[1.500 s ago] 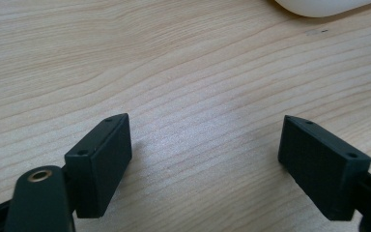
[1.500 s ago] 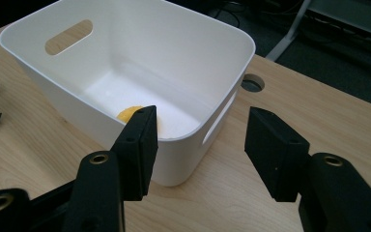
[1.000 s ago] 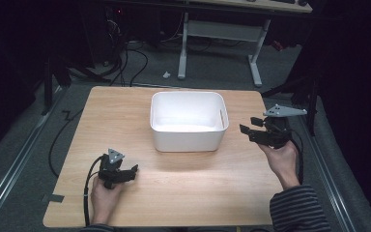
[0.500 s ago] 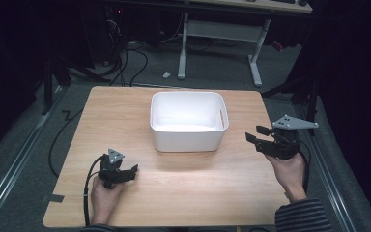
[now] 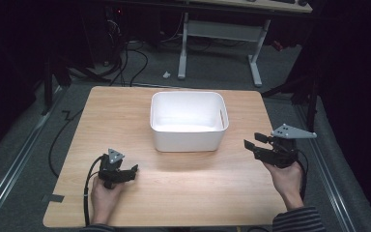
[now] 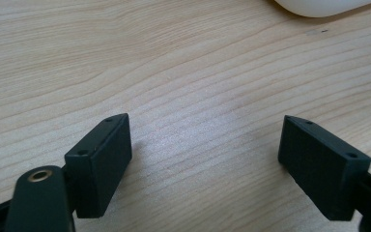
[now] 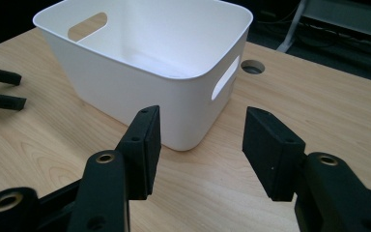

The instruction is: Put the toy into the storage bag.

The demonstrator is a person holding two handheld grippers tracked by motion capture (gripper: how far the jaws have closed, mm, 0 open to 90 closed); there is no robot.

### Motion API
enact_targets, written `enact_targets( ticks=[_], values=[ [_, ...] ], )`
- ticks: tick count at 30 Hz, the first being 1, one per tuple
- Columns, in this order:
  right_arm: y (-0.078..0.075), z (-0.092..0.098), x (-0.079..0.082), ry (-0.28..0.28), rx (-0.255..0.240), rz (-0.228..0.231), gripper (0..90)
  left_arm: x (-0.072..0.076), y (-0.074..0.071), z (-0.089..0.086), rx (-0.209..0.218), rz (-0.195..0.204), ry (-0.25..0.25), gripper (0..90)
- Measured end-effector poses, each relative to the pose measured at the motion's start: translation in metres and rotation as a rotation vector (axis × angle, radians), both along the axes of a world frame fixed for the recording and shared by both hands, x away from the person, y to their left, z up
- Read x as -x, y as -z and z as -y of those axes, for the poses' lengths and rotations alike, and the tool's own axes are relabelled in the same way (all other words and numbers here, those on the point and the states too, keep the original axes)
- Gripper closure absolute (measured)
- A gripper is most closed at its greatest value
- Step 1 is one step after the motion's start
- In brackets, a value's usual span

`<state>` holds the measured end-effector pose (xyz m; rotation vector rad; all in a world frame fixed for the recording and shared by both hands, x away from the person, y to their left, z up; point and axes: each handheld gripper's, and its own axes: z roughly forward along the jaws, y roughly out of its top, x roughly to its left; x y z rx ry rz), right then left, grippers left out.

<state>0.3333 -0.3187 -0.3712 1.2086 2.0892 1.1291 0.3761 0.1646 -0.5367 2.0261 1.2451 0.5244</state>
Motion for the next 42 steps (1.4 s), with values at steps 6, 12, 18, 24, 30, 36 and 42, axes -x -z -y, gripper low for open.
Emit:
enact_targets(
  ticks=[6,12,18,24,30,36,42],
  values=[
    [0.009,-0.004,0.003,-0.006,0.006,-0.011,48.6,0.000,0.000,0.000,0.000,0.000,0.000,19.8],
    [0.022,-0.004,0.005,0.000,-0.010,-0.032,48.6,0.000,0.000,0.000,0.001,0.000,0.000,19.8],
    [0.039,-0.004,0.005,0.000,-0.033,-0.064,48.4,0.000,0.000,0.000,0.000,0.000,0.000,19.8],
    [0.050,-0.006,0.007,-0.003,-0.066,-0.074,48.4,0.000,0.000,0.000,0.000,0.000,0.000,19.8],
    [0.061,-0.008,0.005,-0.003,-0.074,-0.099,48.2,0.000,0.000,0.000,0.000,0.000,0.000,19.8],
    [0.070,-0.013,0.003,-0.006,-0.071,-0.121,48.2,0.000,0.000,0.000,0.000,0.000,0.000,19.8],
    [0.081,-0.018,0.000,-0.006,-0.062,-0.145,48.2,0.000,0.000,0.000,0.000,0.000,0.001,19.8]
  ],
)
